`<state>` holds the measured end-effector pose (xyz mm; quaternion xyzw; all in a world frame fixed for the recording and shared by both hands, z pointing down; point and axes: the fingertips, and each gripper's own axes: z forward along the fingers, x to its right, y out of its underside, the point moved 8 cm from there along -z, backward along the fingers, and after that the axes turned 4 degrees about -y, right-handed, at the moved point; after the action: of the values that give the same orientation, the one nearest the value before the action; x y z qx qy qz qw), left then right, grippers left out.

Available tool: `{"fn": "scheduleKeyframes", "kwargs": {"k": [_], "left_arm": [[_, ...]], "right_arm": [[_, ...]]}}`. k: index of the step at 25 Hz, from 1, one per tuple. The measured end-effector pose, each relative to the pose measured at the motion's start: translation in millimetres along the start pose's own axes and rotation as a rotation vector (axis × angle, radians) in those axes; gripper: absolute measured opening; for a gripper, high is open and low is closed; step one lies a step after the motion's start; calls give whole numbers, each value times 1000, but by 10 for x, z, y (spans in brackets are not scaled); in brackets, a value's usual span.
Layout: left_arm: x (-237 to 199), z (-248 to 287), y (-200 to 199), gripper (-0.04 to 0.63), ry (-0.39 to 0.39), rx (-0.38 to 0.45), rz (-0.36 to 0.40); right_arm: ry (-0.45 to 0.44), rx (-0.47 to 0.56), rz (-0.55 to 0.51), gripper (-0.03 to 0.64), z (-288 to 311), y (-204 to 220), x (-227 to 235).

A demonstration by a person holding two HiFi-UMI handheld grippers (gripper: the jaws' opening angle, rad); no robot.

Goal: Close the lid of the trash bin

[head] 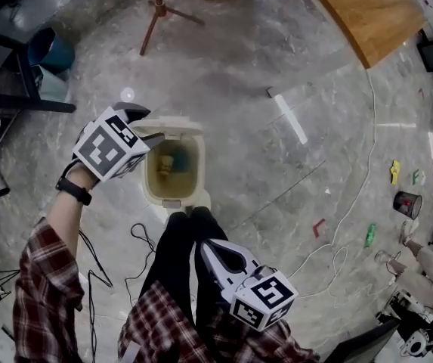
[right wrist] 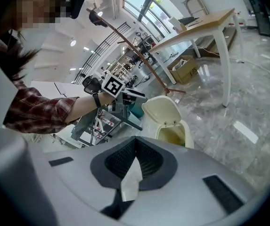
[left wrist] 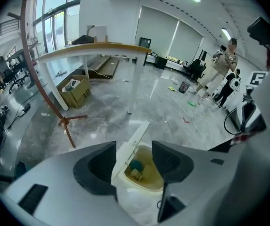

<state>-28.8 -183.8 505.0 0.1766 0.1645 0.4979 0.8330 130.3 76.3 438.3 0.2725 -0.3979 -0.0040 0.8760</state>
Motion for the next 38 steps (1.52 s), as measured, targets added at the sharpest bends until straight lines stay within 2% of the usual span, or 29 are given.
{"fn": "scheduleKeyframes", "kwargs": {"k": [3, 8, 14, 18, 20, 27, 32, 38], "left_arm": [[-69, 149, 53, 241, 57, -42, -2], [-109, 306, 115, 239, 99, -102, 54], [-97, 285, 123, 236, 186, -142, 36], [-31, 282, 180, 160, 173, -175, 89], [40, 302, 225, 140, 191, -201, 112], [303, 342, 386, 140, 255, -259, 169], [614, 417, 552, 140, 311, -301, 262], [999, 578, 931, 140, 340, -340, 246]], "right_arm": [[2, -4, 27, 12, 23, 92, 81], [2, -11, 57, 12, 31, 193, 199], [-8, -18, 73, 12, 44, 229, 224], [-16, -14, 83, 12, 35, 246, 217], [-20, -14, 87, 12, 32, 253, 224], [-27, -23, 88, 12, 46, 272, 211], [-24, -32, 87, 12, 68, 297, 192], [-25, -60, 94, 12, 91, 394, 171]]}}
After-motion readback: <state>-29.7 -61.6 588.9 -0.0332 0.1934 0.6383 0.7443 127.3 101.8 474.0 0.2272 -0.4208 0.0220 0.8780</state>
